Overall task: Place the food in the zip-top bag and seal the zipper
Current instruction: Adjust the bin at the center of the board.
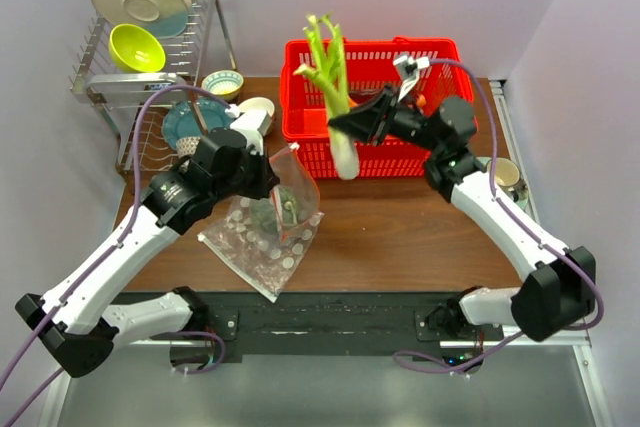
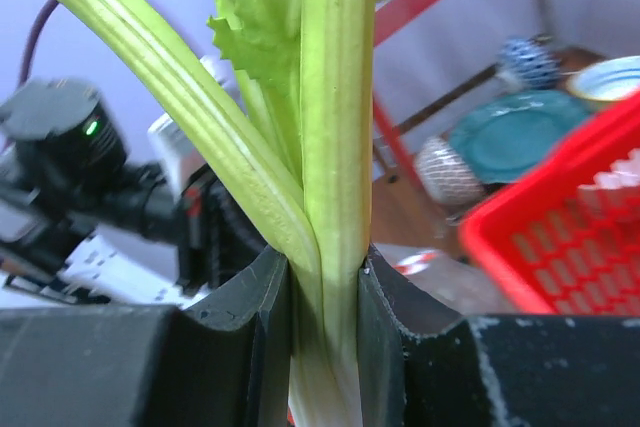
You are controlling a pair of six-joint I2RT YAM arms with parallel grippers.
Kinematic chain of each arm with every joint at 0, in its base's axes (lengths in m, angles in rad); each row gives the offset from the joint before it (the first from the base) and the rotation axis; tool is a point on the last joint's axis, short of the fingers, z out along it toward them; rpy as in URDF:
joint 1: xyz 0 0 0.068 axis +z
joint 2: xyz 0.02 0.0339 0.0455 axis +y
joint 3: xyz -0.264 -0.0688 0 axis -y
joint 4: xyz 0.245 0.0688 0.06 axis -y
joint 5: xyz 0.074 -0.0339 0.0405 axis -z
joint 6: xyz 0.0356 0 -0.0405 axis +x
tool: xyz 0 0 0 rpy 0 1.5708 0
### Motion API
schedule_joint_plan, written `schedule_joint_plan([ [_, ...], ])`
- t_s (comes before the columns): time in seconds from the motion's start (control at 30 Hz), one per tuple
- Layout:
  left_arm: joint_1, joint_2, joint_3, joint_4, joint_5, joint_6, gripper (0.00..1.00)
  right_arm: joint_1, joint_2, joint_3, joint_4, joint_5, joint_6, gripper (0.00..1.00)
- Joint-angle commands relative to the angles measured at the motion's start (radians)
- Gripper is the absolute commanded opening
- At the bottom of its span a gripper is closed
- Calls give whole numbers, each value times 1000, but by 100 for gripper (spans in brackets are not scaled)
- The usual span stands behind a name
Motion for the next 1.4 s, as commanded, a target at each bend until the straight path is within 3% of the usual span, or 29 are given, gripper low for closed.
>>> schedule_joint_plan([
  [0.0,5,10,77,62,52,-42,0,88,-94,-101,241,100,26,0],
  [0.33,7,47,78,105,114,-86,0,165,-93,-289,727,172,276,0],
  [0.6,5,59,74,136,138,-105,0,198,-46,-312,754,153,270,0],
  [0.7,7,62,68,130,132,-105,0,198,-94,-232,479,185,102,0],
  [0.73,5,64,66,128,129,-105,0,200,-106,-188,213,208,-48,0],
  [0.83,5,59,62,124,123,-106,0,200,-102,24,-225,367,-332,0],
  [0.93,5,53,60,122,106,-103,0,200,-39,200,-484,521,-528,0],
  [1.03,5,51,62,115,95,-99,0,197,65,410,-704,664,-667,0],
  [1.17,7,58,62,110,85,-88,0,197,153,516,-789,894,-752,0],
  [1.3,5,67,75,90,83,-69,0,197,236,596,-822,977,-828,1],
  [1.37,7,70,85,82,51,-62,0,185,301,716,-941,1011,-845,2],
])
